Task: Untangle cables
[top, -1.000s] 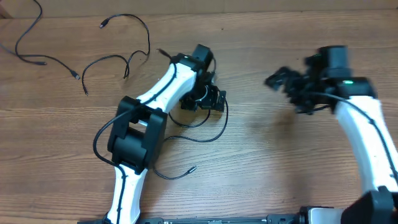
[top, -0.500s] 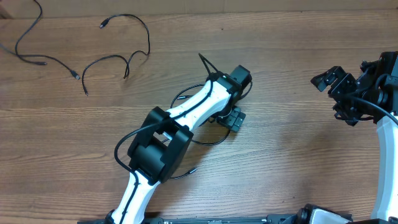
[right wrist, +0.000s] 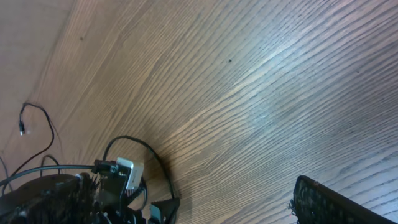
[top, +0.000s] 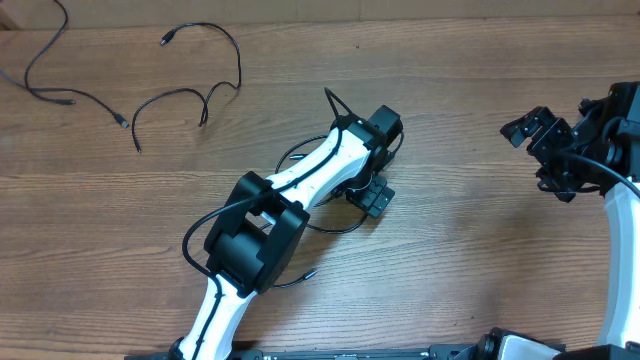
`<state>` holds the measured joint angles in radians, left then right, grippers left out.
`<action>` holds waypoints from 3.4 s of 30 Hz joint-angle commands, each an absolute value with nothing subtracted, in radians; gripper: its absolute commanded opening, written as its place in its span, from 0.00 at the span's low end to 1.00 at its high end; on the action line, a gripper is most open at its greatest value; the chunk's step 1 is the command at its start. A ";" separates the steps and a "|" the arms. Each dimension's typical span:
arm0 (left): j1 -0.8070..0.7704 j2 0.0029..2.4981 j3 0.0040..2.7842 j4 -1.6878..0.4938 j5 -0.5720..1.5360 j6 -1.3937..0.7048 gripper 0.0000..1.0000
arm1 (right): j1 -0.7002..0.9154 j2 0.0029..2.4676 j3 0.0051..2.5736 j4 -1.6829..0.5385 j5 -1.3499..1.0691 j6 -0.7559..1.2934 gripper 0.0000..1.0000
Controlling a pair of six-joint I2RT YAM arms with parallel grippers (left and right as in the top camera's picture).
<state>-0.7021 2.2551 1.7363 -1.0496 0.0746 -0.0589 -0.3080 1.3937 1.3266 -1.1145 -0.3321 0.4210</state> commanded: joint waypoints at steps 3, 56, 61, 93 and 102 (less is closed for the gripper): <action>-0.730 2.289 1.716 -1.050 0.119 -0.014 0.83 | -0.310 1.408 1.335 -1.114 -0.322 0.414 1.00; -0.380 2.080 2.729 -1.488 0.046 0.005 0.04 | -0.310 1.411 1.335 -1.113 -0.322 0.414 1.00; -0.378 2.074 2.732 -1.467 0.045 0.005 0.04 | -0.310 1.411 1.335 -1.113 -0.322 0.414 1.00; 0.523 1.842 2.812 -1.689 -0.047 -0.374 0.04 | -0.310 1.411 1.335 -1.113 -0.322 0.414 1.00; 0.545 1.900 2.743 -1.670 0.008 -0.348 0.04 | -0.310 1.411 1.335 -1.113 -0.322 0.414 1.00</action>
<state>0.5438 1.8717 2.7476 -1.6798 -0.0185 -0.3382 -0.3080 1.4075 1.3266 -1.1164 -0.3325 0.4183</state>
